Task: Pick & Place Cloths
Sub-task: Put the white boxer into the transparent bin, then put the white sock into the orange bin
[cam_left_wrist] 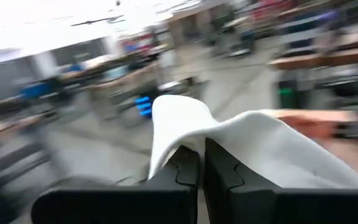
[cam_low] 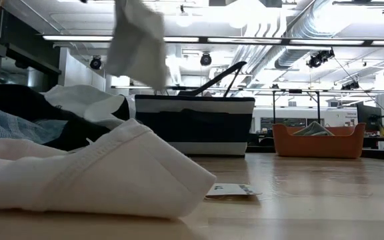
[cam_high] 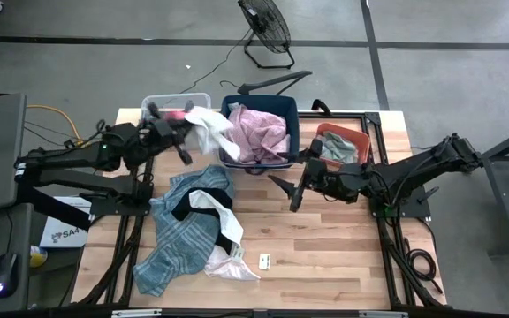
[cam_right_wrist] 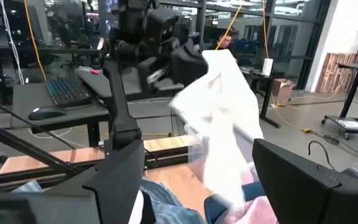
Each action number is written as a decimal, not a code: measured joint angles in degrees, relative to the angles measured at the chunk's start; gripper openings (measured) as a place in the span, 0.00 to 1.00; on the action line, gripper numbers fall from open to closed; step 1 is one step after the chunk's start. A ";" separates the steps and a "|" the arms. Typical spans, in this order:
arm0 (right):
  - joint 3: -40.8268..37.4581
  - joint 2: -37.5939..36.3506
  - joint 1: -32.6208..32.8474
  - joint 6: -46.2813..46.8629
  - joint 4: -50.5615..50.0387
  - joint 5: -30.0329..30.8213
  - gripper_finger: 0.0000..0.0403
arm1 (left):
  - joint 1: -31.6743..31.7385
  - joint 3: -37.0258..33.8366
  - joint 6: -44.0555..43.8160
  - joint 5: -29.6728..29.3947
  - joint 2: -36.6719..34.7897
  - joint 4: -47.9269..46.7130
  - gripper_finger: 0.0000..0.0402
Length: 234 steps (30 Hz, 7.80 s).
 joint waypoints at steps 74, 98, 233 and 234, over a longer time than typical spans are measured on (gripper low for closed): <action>-0.04 0.10 -1.38 6.46 -8.54 -0.31 0.72 | 49.68 17.70 -29.45 21.43 44.65 -46.71 0.00; -0.04 0.09 -1.38 6.51 -8.72 -0.24 0.72 | 49.48 17.68 -25.08 20.04 43.97 -47.01 0.48; 26.14 45.93 -12.82 30.27 -19.18 -40.08 0.01 | 21.33 -0.85 -25.51 37.04 -1.58 -34.68 0.62; 26.14 45.23 -13.00 29.45 -19.56 -40.66 0.01 | 21.35 -0.85 -25.51 37.00 -1.56 -34.61 0.62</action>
